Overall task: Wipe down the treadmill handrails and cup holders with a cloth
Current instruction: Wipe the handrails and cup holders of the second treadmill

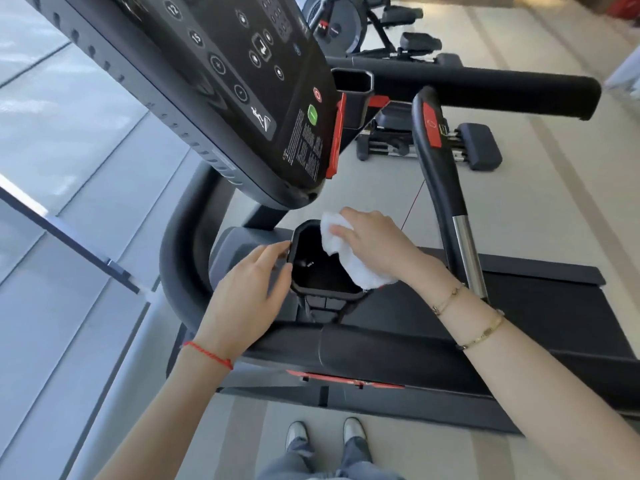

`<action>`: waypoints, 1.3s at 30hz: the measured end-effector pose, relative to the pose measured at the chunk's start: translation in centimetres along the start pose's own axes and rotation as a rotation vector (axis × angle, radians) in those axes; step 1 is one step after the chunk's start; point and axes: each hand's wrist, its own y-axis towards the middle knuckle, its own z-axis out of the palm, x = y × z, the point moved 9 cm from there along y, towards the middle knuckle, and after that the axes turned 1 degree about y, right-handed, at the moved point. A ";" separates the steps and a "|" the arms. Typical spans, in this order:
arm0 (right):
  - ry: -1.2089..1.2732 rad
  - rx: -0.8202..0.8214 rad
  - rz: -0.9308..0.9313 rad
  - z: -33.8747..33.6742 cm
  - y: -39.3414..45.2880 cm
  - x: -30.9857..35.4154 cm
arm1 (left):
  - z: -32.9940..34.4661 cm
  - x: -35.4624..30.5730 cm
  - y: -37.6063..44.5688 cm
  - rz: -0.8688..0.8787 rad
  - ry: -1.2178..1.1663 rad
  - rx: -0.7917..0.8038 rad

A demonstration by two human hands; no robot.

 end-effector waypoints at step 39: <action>0.368 0.094 0.093 0.0 -0.2 -0.1 | 0.2 0.0 0.1 0.015 -0.084 -0.021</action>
